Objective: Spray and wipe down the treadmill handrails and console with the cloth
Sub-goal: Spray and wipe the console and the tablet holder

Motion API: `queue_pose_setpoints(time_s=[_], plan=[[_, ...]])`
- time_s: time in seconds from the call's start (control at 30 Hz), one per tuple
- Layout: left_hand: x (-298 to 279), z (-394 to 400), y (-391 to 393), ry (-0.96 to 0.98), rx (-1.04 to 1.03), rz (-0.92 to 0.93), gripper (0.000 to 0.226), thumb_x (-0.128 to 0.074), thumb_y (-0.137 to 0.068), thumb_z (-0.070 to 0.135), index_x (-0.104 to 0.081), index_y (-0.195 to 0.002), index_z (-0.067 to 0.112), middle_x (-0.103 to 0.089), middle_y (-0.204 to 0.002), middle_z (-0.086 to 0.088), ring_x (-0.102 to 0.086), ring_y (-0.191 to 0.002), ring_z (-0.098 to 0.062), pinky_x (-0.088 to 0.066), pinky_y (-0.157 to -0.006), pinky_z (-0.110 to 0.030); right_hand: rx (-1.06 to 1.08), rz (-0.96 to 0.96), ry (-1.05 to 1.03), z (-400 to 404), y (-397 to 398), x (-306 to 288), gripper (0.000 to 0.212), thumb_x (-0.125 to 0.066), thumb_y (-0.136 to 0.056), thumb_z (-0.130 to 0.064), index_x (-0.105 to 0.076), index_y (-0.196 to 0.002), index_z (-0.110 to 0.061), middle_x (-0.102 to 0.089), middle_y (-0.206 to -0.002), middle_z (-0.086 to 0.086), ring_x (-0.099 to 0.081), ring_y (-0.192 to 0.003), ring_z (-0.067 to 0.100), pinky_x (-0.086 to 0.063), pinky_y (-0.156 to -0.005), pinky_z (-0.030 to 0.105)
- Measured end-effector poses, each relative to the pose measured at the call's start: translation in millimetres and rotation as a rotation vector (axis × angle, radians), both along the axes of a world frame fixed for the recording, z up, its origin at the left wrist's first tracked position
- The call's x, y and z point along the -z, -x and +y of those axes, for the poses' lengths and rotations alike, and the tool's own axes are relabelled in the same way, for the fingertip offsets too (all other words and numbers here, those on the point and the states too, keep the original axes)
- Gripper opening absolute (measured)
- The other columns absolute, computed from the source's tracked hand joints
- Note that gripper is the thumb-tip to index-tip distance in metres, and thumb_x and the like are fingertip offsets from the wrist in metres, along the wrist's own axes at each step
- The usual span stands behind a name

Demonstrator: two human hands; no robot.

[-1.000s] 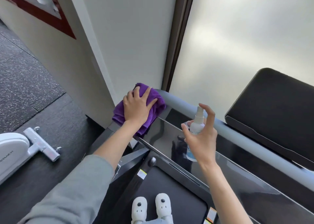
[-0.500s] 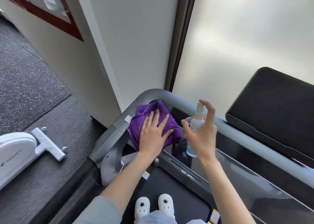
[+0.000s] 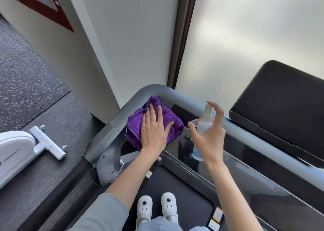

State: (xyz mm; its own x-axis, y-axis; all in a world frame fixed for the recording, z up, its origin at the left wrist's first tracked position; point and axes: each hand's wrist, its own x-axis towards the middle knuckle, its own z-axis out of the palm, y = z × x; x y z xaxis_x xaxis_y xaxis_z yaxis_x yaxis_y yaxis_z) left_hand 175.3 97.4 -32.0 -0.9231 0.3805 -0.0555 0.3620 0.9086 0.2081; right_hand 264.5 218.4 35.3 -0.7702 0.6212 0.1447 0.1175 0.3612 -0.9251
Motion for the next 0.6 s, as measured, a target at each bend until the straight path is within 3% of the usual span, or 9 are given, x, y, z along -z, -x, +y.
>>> queue_pose_setpoints(time_s=[0.23,0.43,0.5,0.6], plan=[[5.8,-30.5,-18.0,-0.019,-0.049,0.046,0.077,-0.021,-0.095,0.059,-0.043,-0.144,0.004,-0.045,-0.145,-0.023,-0.047,-0.133,-0.036,-0.038,-0.108,-0.046,-0.037,0.016,0.019,1.5,-5.5,-1.8,0.069,-0.072,-0.083,-0.004,-0.037,-0.127,-0.043,-0.069,-0.071,-0.005,-0.069,-0.064,0.022,-0.059,-0.076,0.051],[-1.1,5.8,11.3,-0.002,-0.022,-0.021,0.077,-0.015,-0.095,0.061,-0.001,-0.156,0.017,-0.006,-0.161,-0.018,-0.009,-0.148,-0.033,-0.008,-0.12,-0.042,-0.037,0.009,-0.015,6.3,-1.3,-2.8,0.069,-0.072,-0.083,-0.003,-0.037,-0.129,-0.04,-0.068,-0.07,-0.005,-0.068,-0.063,0.02,-0.059,-0.074,0.049],[-2.8,13.6,15.4,0.012,-0.041,-0.026,0.079,-0.013,-0.093,0.063,0.002,-0.156,0.018,-0.005,-0.16,-0.02,-0.009,-0.148,-0.035,-0.008,-0.119,-0.044,-0.05,0.016,-0.034,4.2,1.6,-5.0,0.069,-0.072,-0.083,-0.004,-0.036,-0.13,-0.038,-0.067,-0.069,-0.005,-0.066,-0.061,0.02,-0.059,-0.074,0.047],[-1.4,3.6,10.2,-0.004,-0.027,-0.018,0.084,-0.01,-0.09,0.069,-0.009,-0.156,0.017,-0.015,-0.159,-0.018,-0.019,-0.145,-0.034,-0.017,-0.118,-0.045,-0.079,0.014,-0.048,-0.8,6.8,-8.6,0.068,-0.072,-0.083,-0.006,-0.036,-0.129,-0.039,-0.068,-0.07,-0.006,-0.065,-0.061,0.02,-0.058,-0.075,0.046]])
